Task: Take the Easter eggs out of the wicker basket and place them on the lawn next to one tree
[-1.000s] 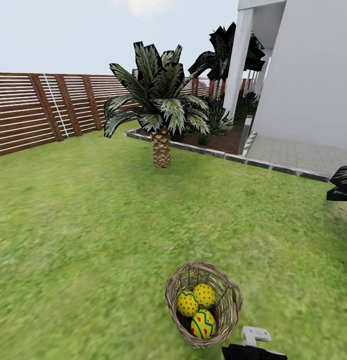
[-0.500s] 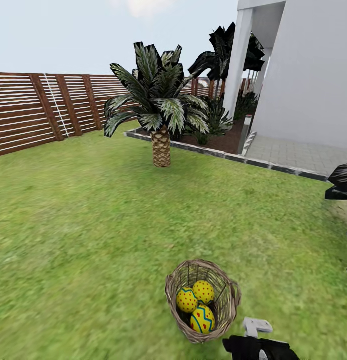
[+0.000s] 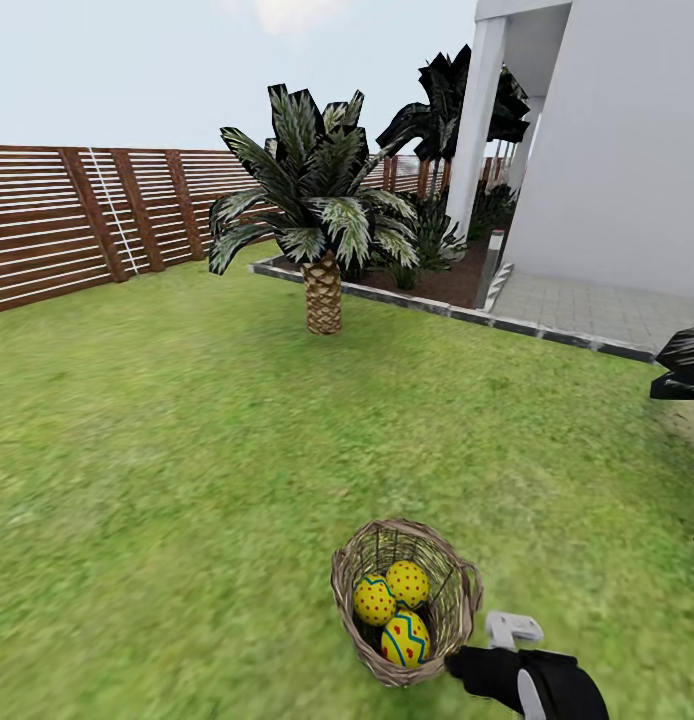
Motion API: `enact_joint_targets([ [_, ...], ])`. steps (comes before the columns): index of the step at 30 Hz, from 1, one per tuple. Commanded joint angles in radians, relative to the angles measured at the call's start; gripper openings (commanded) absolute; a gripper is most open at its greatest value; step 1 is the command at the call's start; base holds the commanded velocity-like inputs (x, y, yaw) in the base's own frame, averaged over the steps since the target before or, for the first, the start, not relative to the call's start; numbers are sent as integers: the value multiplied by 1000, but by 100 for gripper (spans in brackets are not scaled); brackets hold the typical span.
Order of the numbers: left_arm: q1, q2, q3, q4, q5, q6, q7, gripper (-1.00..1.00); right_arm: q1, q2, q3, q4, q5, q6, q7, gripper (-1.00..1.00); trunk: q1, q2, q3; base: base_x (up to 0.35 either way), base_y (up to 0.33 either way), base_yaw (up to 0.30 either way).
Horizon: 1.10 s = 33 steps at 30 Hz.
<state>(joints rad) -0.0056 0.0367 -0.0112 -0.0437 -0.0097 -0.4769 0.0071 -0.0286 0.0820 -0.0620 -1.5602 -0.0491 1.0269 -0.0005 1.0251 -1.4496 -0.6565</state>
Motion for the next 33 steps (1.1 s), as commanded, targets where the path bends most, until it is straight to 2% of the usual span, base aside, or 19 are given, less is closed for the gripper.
enact_joint_targets([
  [1, -1, 0, -1, 1, -1, -3, 1, 100, -5, 1, -5, -1, -5, 5, 0, 100, 0, 0, -1, 0, 0, 0],
  [9, -1, 0, -1, 1, -1, -3, 1, 100, -59, -1, -69, -8, -5, 20, 2, 100, 0, 0, -1, 0, 0, 0],
  [26, -1, 0, -2, 0, -1, -3, 2, 100, -156, -6, -80, -8, 5, 20, -3, 100, 0, 0, -1, 0, 0, 0],
  [32, -1, 0, -2, -1, 0, -3, 2, 100, -255, -27, -103, 44, 5, 20, -5, 100, 0, 0, -1, 0, 0, 0],
  [33, -1, 0, -3, -1, 0, -3, 2, 100, -287, -29, -110, 75, 6, 20, -6, 100, 0, 0, -1, 0, 0, 0],
])
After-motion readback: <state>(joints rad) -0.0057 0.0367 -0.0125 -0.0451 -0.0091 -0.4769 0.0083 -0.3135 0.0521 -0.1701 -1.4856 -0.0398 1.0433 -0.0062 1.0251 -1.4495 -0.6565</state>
